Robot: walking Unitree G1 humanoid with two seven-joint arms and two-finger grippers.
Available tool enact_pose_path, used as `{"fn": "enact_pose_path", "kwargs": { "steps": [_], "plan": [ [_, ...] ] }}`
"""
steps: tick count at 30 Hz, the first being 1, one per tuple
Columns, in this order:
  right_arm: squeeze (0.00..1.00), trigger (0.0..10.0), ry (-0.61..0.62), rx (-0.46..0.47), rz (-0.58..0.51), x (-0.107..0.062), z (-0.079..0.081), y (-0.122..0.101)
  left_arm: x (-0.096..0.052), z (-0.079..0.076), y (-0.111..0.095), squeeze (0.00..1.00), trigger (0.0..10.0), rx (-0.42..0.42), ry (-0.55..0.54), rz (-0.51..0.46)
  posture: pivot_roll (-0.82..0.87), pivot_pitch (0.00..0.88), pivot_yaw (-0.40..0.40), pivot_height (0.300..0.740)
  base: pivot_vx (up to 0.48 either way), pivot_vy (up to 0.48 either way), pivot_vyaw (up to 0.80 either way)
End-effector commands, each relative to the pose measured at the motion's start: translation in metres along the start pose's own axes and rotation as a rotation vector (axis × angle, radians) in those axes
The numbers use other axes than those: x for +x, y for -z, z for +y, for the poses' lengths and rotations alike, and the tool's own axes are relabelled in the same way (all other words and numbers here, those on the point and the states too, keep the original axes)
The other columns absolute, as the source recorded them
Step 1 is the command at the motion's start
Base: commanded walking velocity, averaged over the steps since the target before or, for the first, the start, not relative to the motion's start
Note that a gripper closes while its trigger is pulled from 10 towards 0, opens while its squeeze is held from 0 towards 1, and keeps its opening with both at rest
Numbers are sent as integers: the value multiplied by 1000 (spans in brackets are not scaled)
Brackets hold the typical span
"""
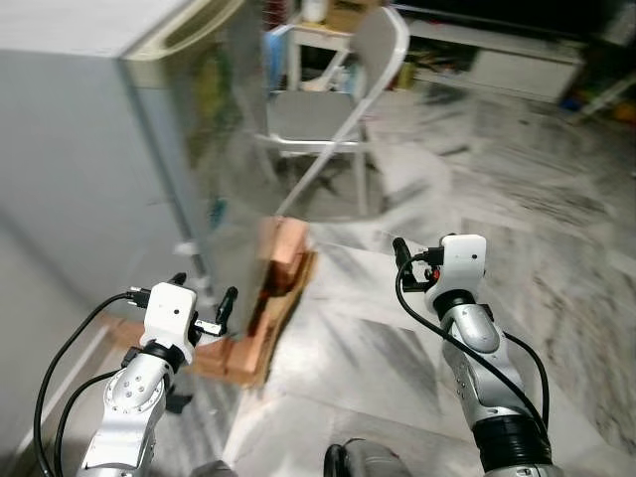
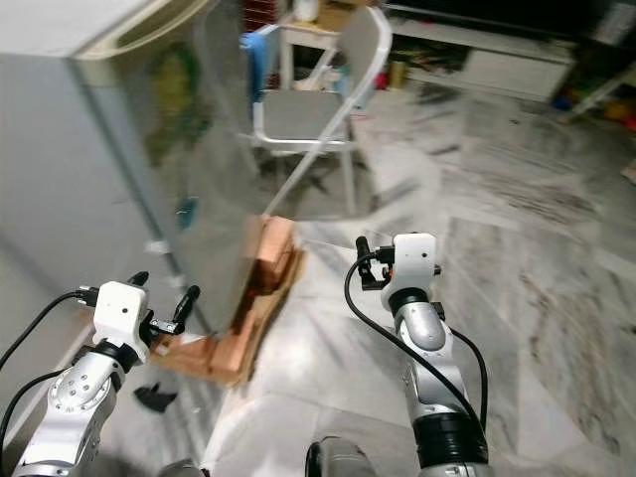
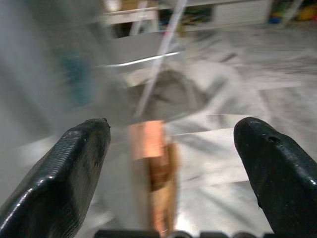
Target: Restocking fridge
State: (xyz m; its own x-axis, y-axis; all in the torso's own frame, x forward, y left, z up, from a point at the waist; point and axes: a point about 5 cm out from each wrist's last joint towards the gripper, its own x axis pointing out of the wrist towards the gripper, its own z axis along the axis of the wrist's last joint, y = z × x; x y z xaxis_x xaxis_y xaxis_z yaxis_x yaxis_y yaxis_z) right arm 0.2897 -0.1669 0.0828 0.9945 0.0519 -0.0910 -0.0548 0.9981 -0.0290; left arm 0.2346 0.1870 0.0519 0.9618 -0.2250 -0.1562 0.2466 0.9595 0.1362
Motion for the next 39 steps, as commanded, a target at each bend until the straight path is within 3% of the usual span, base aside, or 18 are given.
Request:
{"fn": "enact_pose_path", "kwargs": {
  "steps": [1, 7, 9, 19, 34, 39],
  "plan": [
    [0, 10000, 11, -4, 12, 0, -3, 1, 1, -2, -3, 0, 10000, 5, 15, -14, 92, 30, -34, 740, 0, 0, -800],
    [0, 10000, 7, -5, 5, -1, -3, 1, 3, 3, -3, 0, 10000, 25, -33, -9, 90, 37, -37, 740, 0, 0, -800],
    [0, 10000, 3, -12, 1, -2, -4, 0, 6, 11, -2, 0, 10000, 18, -100, -7, 86, 40, -40, 740, 0, 0, 0],
    [0, 10000, -7, -15, 1, -4, -4, 0, 1, 22, 3, 0, 10000, 2, -190, 13, 83, 46, -44, 740, 0, 45, 0],
    [0, 10000, -30, -18, 2, -6, -3, 0, 0, 21, 4, 0, 10000, 0, -189, 12, 81, 50, -50, 740, 0, 456, 0],
    [0, 10000, -38, -19, 8, -6, -2, 2, 7, 21, 0, 0, 10000, 32, -153, -5, 83, 51, -53, 740, 0, 0, 0]
  ]
}}
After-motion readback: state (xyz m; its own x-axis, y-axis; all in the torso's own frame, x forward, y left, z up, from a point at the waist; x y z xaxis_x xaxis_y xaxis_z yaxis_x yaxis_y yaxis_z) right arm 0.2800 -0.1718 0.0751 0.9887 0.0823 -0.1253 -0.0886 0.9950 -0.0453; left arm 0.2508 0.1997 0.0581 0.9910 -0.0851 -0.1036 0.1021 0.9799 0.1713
